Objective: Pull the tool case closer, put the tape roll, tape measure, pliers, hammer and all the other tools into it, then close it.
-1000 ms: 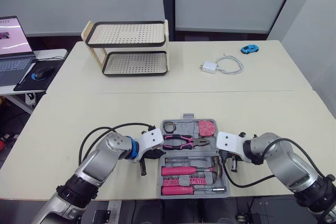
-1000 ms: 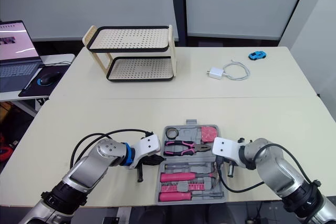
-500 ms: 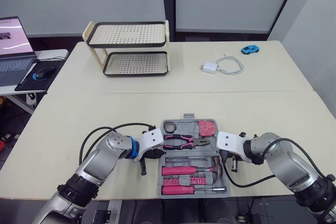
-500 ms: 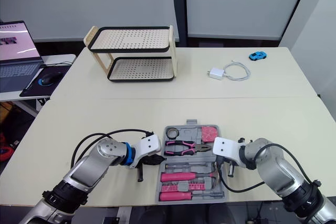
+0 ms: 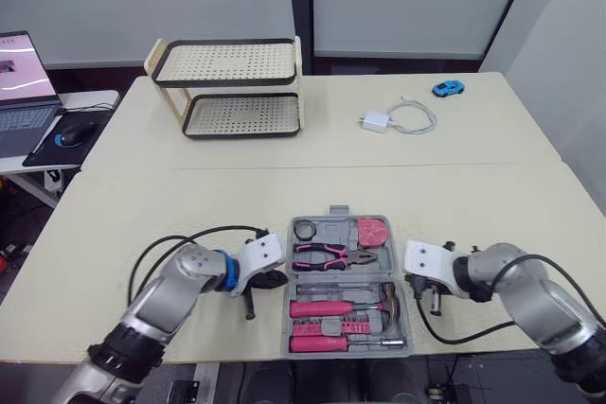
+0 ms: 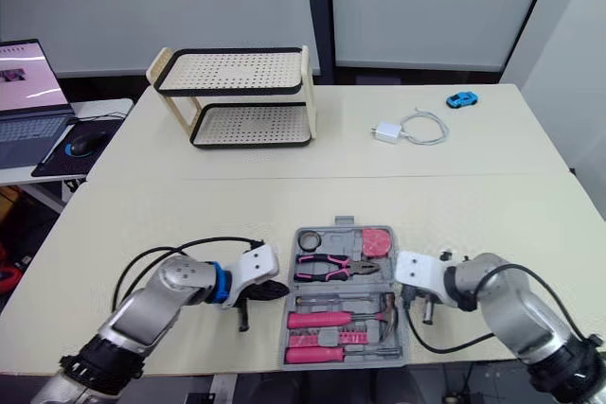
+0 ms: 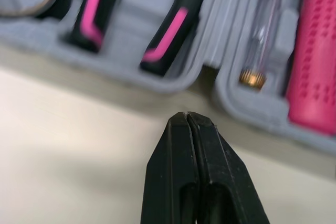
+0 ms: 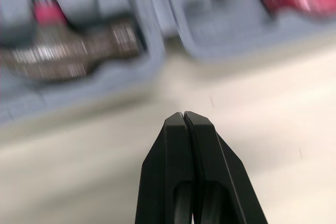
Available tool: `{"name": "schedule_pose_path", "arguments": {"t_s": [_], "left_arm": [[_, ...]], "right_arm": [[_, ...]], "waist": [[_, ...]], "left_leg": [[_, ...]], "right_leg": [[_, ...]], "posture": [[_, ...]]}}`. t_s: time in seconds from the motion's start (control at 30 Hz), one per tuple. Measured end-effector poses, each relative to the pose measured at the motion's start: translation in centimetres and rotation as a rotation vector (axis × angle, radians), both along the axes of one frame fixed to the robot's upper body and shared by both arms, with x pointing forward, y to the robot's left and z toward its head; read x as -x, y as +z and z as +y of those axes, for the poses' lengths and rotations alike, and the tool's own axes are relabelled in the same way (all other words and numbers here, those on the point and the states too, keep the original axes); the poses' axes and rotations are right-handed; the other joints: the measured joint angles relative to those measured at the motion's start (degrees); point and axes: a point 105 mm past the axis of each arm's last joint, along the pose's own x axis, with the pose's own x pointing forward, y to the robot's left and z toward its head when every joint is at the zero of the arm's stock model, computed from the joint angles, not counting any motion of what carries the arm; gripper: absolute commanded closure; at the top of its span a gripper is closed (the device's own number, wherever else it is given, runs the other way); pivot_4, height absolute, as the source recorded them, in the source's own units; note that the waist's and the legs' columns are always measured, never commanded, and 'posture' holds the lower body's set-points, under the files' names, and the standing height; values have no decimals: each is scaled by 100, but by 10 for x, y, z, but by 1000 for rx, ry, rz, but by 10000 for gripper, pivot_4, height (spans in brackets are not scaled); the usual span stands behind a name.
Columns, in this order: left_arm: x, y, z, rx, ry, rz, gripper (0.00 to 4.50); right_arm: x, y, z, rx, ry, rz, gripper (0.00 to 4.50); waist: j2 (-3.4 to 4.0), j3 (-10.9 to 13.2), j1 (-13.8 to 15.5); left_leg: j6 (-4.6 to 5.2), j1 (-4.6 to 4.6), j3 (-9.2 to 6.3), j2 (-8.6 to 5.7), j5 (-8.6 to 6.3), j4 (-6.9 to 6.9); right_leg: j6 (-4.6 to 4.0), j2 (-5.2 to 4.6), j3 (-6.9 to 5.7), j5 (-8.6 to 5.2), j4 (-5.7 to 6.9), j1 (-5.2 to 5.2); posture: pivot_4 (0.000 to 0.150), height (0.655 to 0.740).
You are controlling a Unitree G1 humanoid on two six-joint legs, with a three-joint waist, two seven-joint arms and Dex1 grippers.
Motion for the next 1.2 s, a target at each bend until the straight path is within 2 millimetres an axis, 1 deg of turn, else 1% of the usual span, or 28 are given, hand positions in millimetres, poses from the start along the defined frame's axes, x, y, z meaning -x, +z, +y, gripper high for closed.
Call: {"name": "schedule_pose_path", "arguments": {"t_s": [0.1, 0.17, 0.2, 0.27, 0.3, 0.37, 0.4, 0.43, 0.53, 0.6, 0.67, 0.7, 0.73, 0.77, 0.8, 0.83, 0.87, 0.93, 1.03, 1.13, 1.2], "left_arm": [[4, 3, 26, -21, 57, -19, 45000], [9, 9, 37, -5, 77, -24, 45000], [12, 15, 43, 7, 87, -27, 45000], [16, 34, 56, 31, 107, -46, 45000], [17, 47, 62, 61, 120, -62, 45000], [22, 70, 69, 116, 124, -75, 41216], [24, 77, 72, 137, 128, -75, 39236], [26, 84, 77, 160, 137, -71, 36011], [28, 95, 85, 170, 148, -67, 26434], [29, 96, 86, 170, 144, -63, 19824], [29, 97, 82, 189, 130, -65, 13478], [30, 97, 76, 199, 116, -69, 10487], [31, 96, 66, 216, 90, -77, 7473], [34, 94, 50, 251, 45, -78, 4242], [39, 91, 32, 291, 0, -67, 4242], [45, 87, 14, 330, -48, -47, 6553], [50, 85, 2, 357, -82, -26, 8441], [59, 81, -19, 398, -137, 17, 14623], [67, 74, -37, 416, -191, 62, 24667], [77, 56, -56, 410, -253, 122, 34477], [78, 46, -61, 398, -260, 139, 41047]], "right_arm": [[2, 6, -20, 17, -48, -8, 44533], [4, 10, -28, 12, -71, -4, 44533], [4, 16, -31, 2, -79, -6, 44533], [4, 35, -33, -27, -79, -31, 44533], [5, 48, -32, -53, -77, -48, 42868], [8, 70, -30, -96, -68, -69, 38627], [10, 77, -30, -115, -68, -67, 35369], [13, 84, -29, -136, -72, -57, 31471], [17, 93, -32, -160, -101, -32, 20309], [18, 94, -33, -178, -118, -26, 13009], [18, 92, -33, -197, -135, -16, 5654], [18, 91, -32, -218, -146, -9, 2225], [17, 89, -31, -252, -162, -6, 0], [16, 87, -29, -302, -184, 3, 0], [14, 86, -25, -373, -215, 12, 0], [12, 84, -20, -446, -245, 32, 0], [11, 83, -17, -501, -272, 62, 0], [9, 83, -14, -613, -333, 123, 0], [3, 82, -15, -705, -414, 179, 0], [-6, 75, -16, -809, -500, 238, 0], [-8, 72, -16, -847, -533, 271, 0]], "waist": [[1, 1, 1], [0, 2, 14], [-1, 4, 17], [-2, 7, 21], [-2, 7, 24], [-1, 7, 25], [-2, 6, 26], [-2, 7, 25], [-2, 7, 25], [-2, 7, 25], [-5, 8, 25], [-5, 8, 24], [-6, 8, 26], [-6, 8, 28], [-9, 9, 28], [-13, 11, 28], [-14, 12, 28], [-13, 11, 29], [-12, 11, 27], [-11, 10, 27], [-10, 10, 29]], "left_leg": [[0, -2, 1, 3, 0, -2], [0, -10, 1, 4, 0, 1], [0, -14, 1, 6, 0, 2], [0, -15, 1, 8, 0, 1], [0, -15, 0, 10, 0, 0], [0, -12, 1, 9, 0, -2], [0, -12, 1, 8, 0, -1], [0, -13, 3, 7, 0, -1], [0, -11, 5, 6, -1, -1], [0, -11, 7, 5, -1, -1], [0, -12, 7, 6, -1, -1], [1, -12, 7, 7, -1, -1], [0, -12, 8, 8, -1, -1], [0, -13, 9, 8, -1, 0], [0, -13, 9, 9, -1, 0], [0, -14, 8, 8, -1, 1], [0, -13, 8, 7, 0, 1], [0, -10, 6, 5, 0, 0], [1, -5, 8, 1, 0, 0], [1, -3, 11, -4, -1, -1], [1, -4, 9, -4, 0, -1]], "right_leg": [[0, 1, 0, 0, -1, -2], [-1, -4, 1, 0, 0, -8], [0, -6, 2, 0, -1, -10], [0, -7, 3, 0, -1, -12], [0, -7, 1, 0, -2, -12], [0, -7, 0, 0, -4, -8], [0, -7, -1, 0, -5, -7], [0, -6, -1, 0, -5, -7], [0, -7, 0, 0, -6, -5], [0, -6, 1, 0, -6, -5], [0, -7, 1, 0, -6, -5], [0, -7, 2, 0, -6, -5], [0, -9, 4, 0, -6, -4], [0, -12, 7, 0, -6, -4], [0, -12, 8, 0, -7, -3], [0, -12, 8, 0, -5, -3], [0, -11, 8, 0, -4, -3], [-1, -4, 6, 0, -3, -3], [-1, -1, 6, 0, -1, 0], [-1, -1, 9, 0, -3, 4], [-1, -1, 8, 0, -3, 3]], "posture": [[1500, 7400], [1500, 7400], [1500, 7400], [1500, 7400], [1500, 7400], [1500, 7400], [1500, 7400], [1500, 7400], [1500, 7400], [1500, 7400], [1500, 7400], [1500, 7400], [1500, 7400], [1500, 7400], [1500, 7400], [1500, 7400], [1500, 7400], [1500, 7400], [1500, 7400], [1500, 7400], [1500, 7400]]}}
